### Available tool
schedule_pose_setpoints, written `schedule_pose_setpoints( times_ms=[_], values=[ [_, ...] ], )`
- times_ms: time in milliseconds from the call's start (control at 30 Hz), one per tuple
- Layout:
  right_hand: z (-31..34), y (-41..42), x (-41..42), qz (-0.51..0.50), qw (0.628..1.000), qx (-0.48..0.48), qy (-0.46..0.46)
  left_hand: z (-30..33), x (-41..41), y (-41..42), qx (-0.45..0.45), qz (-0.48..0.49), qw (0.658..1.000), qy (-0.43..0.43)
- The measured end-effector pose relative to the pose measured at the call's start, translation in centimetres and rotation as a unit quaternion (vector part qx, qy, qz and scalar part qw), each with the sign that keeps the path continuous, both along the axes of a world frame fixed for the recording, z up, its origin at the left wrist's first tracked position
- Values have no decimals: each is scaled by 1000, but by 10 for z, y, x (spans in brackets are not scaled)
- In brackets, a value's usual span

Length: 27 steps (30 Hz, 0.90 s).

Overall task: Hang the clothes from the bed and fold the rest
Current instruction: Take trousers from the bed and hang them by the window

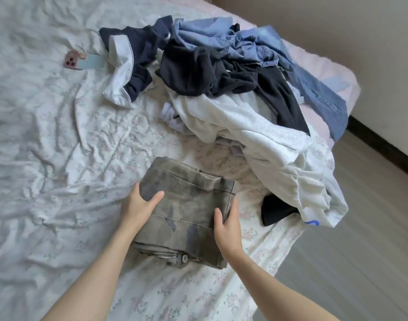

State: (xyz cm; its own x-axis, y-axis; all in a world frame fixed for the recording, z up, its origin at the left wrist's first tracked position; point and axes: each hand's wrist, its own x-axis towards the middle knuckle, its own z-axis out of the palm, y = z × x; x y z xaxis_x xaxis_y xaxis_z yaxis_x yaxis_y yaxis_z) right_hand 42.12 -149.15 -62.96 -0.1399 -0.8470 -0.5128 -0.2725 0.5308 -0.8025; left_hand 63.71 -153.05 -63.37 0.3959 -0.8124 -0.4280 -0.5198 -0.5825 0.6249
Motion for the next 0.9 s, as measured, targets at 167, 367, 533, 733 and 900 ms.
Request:
schedule_pose_setpoints(
  times_ms=[167,367,533,733,900],
  values=[
    [-11,-2,17,170,984,46,30,-13,20,62,59,162,985,-29],
    [-23,11,45,283,943,14,177,-35,8,60,140,64,981,-114],
    [-29,12,49,272,950,9,152,-49,10,51,229,8,956,-185],
    [-33,-10,41,119,990,57,44,-57,17,41,296,-37,935,-190],
    [-37,-21,41,92,988,121,25,-60,26,36,262,-21,945,-194]
  ],
)
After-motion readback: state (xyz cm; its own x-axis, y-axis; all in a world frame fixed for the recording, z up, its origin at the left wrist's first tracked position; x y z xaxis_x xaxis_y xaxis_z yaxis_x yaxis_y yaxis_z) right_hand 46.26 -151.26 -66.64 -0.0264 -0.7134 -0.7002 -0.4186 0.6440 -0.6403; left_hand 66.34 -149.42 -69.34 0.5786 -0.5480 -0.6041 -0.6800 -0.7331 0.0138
